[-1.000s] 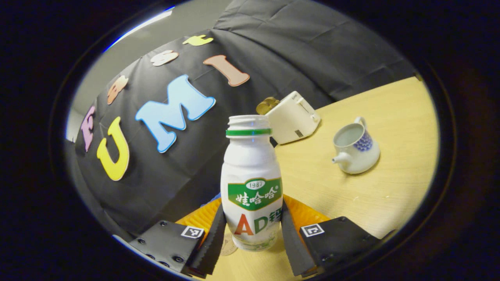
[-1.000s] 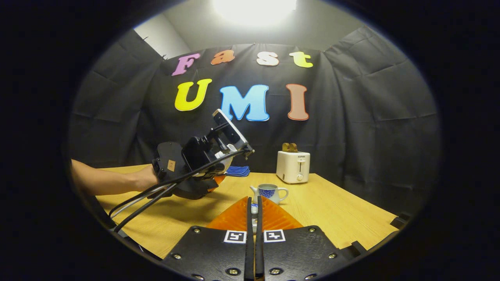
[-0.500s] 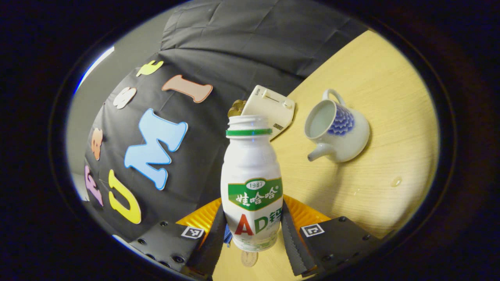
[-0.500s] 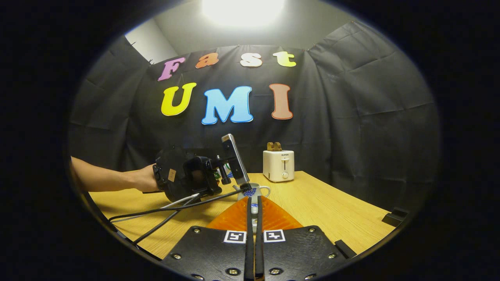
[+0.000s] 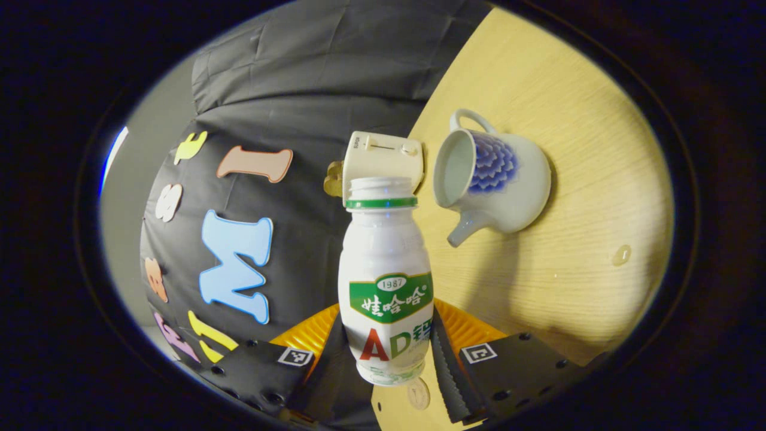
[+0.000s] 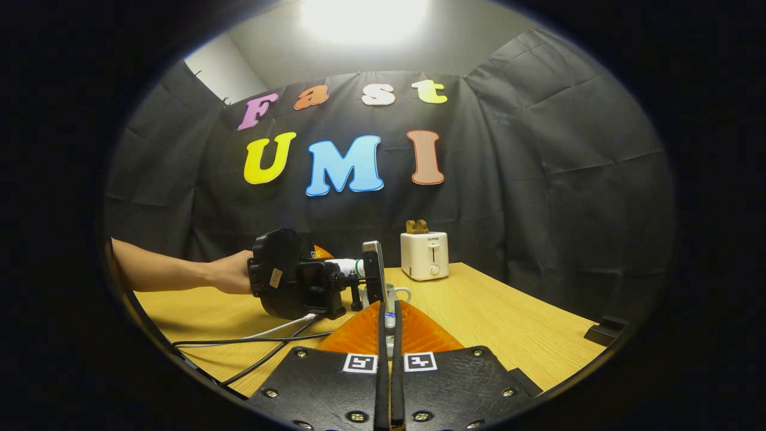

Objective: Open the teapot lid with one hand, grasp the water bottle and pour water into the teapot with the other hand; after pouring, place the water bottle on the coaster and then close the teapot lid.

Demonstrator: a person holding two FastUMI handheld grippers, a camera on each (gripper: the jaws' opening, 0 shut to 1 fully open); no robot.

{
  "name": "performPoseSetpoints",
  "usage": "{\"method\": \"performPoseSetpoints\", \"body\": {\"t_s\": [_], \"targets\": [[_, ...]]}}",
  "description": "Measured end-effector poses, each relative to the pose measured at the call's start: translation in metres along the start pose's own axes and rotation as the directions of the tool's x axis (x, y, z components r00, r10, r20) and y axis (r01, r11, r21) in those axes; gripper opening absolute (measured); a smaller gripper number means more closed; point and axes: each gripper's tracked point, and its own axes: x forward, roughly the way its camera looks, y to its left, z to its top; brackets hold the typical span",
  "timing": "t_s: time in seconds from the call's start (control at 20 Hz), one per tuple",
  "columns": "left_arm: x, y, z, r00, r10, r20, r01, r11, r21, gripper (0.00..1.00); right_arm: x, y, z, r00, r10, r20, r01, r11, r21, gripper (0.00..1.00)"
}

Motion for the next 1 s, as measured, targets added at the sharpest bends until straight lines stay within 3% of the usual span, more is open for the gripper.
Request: {"method": "performPoseSetpoints", "body": {"t_s": [0.1,0.2,0.25,0.35,0.5,0.55,0.9,1.0], "targets": [[0.0,-0.001,0.001,1.0,-0.001,-0.007,0.001,1.0,0.029,0.7,0.0,-0.002,-0.001,1.0,-0.005,-0.001,0.005,1.0,0.001,0.02],[0.001,0.0,-0.001,1.0,-0.004,-0.017,0.005,0.998,0.065,0.8,0.001,-0.003,0.0,1.0,-0.006,-0.002,0.006,1.0,0.006,0.02],[0.001,-0.001,0.0,1.0,-0.01,-0.024,0.012,0.996,0.084,0.75,0.001,-0.003,-0.001,1.0,-0.005,-0.002,0.006,1.0,0.006,0.02],[0.001,0.0,-0.001,0.999,-0.019,-0.027,0.022,0.993,0.117,0.8,0.0,-0.003,0.0,1.0,-0.004,-0.002,0.004,1.0,0.006,0.02],[-0.001,0.001,-0.002,0.999,-0.008,-0.04,0.015,0.983,0.181,0.8,-0.001,-0.005,0.001,1.0,-0.009,0.005,0.009,1.0,0.014,0.02],[-0.001,0.001,-0.002,0.999,-0.012,-0.043,0.02,0.982,0.19,0.75,-0.002,-0.007,0.001,1.0,-0.012,0.008,0.011,1.0,0.014,0.02],[-0.004,0.003,0.003,0.999,0.018,-0.043,-0.006,0.965,0.261,0.8,-0.002,-0.01,0.002,1.0,-0.019,0.007,0.019,1.0,0.024,0.02],[-0.003,0.003,0.002,0.998,0.026,-0.05,-0.011,0.957,0.289,0.75,-0.001,-0.011,0.002,1.0,-0.021,0.007,0.02,0.999,0.025,0.02]]}}
